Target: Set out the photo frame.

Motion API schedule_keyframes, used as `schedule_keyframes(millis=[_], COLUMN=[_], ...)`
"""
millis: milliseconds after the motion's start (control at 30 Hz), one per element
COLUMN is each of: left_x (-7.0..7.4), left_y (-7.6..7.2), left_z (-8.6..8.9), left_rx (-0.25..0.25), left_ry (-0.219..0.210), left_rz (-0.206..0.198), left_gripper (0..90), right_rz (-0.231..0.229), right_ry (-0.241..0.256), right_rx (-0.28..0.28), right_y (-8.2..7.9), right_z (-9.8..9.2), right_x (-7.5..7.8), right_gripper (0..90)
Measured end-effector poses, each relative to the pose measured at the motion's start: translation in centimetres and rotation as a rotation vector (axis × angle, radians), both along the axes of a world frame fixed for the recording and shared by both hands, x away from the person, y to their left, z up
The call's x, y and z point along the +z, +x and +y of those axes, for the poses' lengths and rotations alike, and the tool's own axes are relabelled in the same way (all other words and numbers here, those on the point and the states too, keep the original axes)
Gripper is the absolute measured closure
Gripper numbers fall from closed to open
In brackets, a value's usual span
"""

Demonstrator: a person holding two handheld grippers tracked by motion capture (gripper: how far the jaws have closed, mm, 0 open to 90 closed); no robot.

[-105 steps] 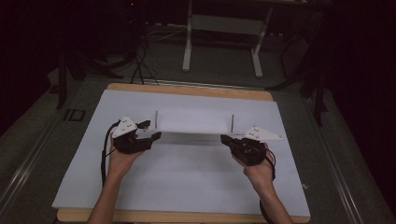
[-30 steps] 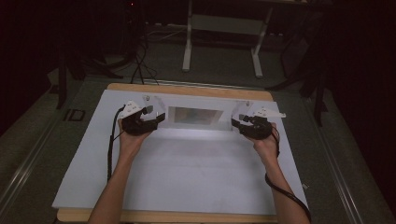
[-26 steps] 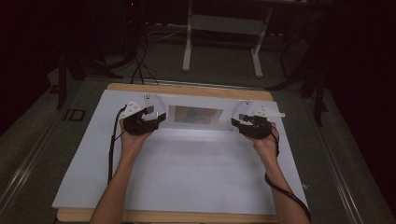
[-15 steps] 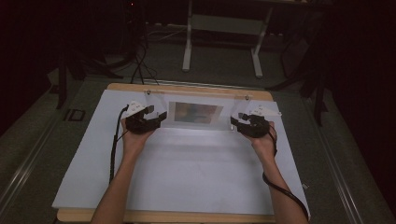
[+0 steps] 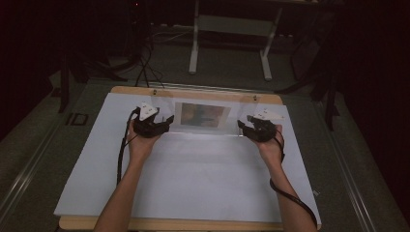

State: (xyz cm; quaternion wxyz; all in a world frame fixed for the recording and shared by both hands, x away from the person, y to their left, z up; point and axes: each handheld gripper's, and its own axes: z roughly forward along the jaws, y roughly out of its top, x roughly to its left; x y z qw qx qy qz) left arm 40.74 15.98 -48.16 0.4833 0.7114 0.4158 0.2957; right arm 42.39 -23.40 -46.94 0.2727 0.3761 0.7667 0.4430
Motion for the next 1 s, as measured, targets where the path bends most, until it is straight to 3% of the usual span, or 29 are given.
schedule_keyframes(millis=[467, 567, 1000], left_x=[0.5, 0.7, 2.5], left_y=[-0.2, -0.4, -2.4], left_z=[0.0, 0.2, 0.6], left_rx=[0.009, 0.005, -0.006], left_ry=[0.014, 0.008, -0.009], left_rz=[0.017, 0.023, 0.045], left_gripper=[32.4, 32.4, 34.0], right_rz=[0.013, 0.018, 0.015], right_ry=[0.002, 0.026, 0.055], right_rx=[-0.005, 0.0, 0.025], right_y=[-0.1, -0.3, -2.1], right_z=[0.1, 0.1, -0.1], right_x=[0.2, 0.4, 1.9], right_gripper=[50.9, 51.2, 52.5])
